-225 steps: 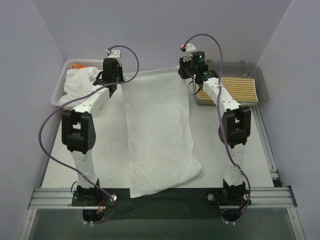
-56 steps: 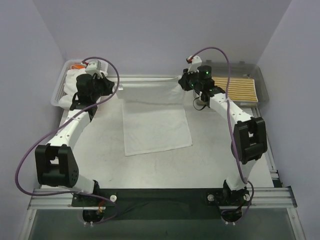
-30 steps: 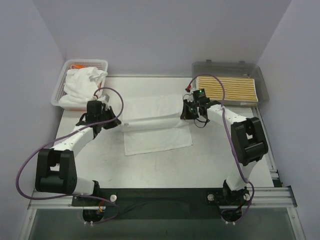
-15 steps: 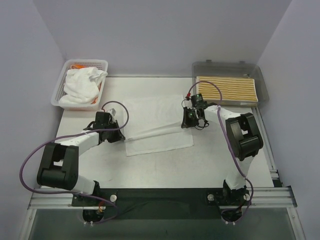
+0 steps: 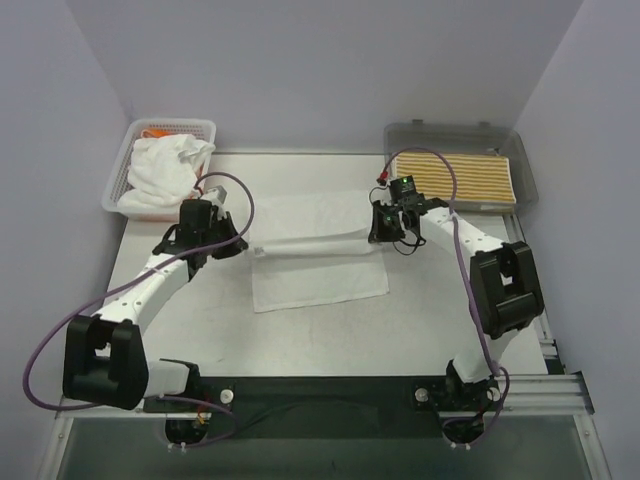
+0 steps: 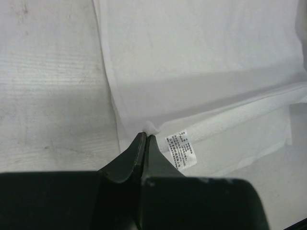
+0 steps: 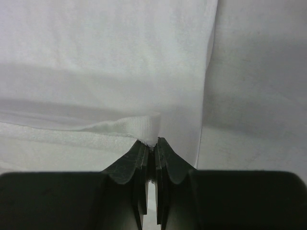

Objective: Fold and stack the towels
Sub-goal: Fold the towel

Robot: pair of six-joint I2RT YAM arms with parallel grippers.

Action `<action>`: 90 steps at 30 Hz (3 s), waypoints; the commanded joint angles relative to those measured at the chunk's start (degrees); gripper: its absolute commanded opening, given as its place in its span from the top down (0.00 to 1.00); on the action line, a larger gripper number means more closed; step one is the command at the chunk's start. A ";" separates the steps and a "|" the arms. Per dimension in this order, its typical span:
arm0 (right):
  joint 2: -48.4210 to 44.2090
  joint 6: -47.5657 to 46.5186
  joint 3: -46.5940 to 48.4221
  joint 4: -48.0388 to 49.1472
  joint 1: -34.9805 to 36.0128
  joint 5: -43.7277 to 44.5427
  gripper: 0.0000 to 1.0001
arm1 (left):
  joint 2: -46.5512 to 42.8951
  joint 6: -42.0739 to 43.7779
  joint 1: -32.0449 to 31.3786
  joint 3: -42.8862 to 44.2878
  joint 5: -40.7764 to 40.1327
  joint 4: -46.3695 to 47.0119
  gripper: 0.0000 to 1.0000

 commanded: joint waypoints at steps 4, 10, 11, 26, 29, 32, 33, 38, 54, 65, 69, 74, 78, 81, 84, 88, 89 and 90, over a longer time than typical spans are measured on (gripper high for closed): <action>-7.60 -1.82 3.62 -4.35 -1.08 5.77 1.00 | -4.72 2.87 -1.40 5.04 -2.38 -4.23 1.00; -10.86 -1.82 0.37 -4.70 -1.08 5.68 1.00 | -7.45 1.64 -2.90 2.50 -2.99 -4.41 1.00; -10.68 -1.82 -0.94 -4.79 -1.16 5.77 1.00 | -7.54 1.55 -3.08 1.28 -2.90 -4.50 1.00; 1.09 -0.06 -7.90 -4.87 -1.25 3.84 1.00 | 7.57 -1.70 -6.68 -6.73 -0.61 0.42 1.00; 2.93 0.55 -7.64 -4.87 -1.60 2.62 1.00 | 9.94 -2.05 -6.59 -6.65 -1.58 0.77 1.00; 4.52 1.16 -6.50 -5.22 -1.69 2.61 1.00 | 11.35 -2.41 -6.59 -5.60 -2.63 0.86 1.00; 5.05 1.17 -5.97 -5.31 -1.78 2.61 1.00 | 11.71 -2.41 -6.51 -5.33 -3.59 0.69 1.00; 8.91 1.43 -0.18 -5.40 -2.48 2.43 1.00 | 14.78 -1.88 -4.75 -1.82 -4.83 0.60 1.00; 5.15 0.38 12.75 -5.49 -3.10 3.92 1.00 | 11.89 4.36 -1.50 12.42 -3.16 -1.95 1.00; -6.54 -0.42 13.37 -8.03 -2.75 4.37 1.00 | 4.25 6.03 1.93 22.97 -1.94 -7.22 1.00; -9.36 0.20 10.57 -8.21 -2.13 4.45 1.00 | 2.22 5.07 1.84 21.23 -0.97 -7.49 1.00; -11.03 1.52 5.30 -8.30 -0.64 4.19 1.00 | -0.41 4.62 1.84 15.52 -0.61 -6.61 1.00; -9.46 2.04 1.16 -7.87 0.94 5.50 0.99 | -0.42 4.36 1.84 9.19 -0.79 -3.71 1.00; -6.65 2.40 -1.74 -5.41 1.47 6.56 0.95 | 2.82 4.10 1.49 5.76 -0.35 -0.99 1.00; -3.92 2.05 -3.76 -4.96 1.56 5.95 0.85 | 6.34 3.66 0.88 4.52 1.31 -1.60 1.00; -6.44 0.56 -8.06 -4.87 2.26 5.33 0.62 | 4.51 3.57 -0.26 1.89 2.81 -2.47 0.84; -7.68 0.46 -10.16 -4.96 2.53 5.42 0.54 | 1.81 3.22 -0.53 1.45 3.94 -3.43 0.74; -9.00 0.38 -11.05 -5.22 2.53 5.42 0.53 | 0.04 2.96 -0.70 0.14 4.39 -3.71 0.64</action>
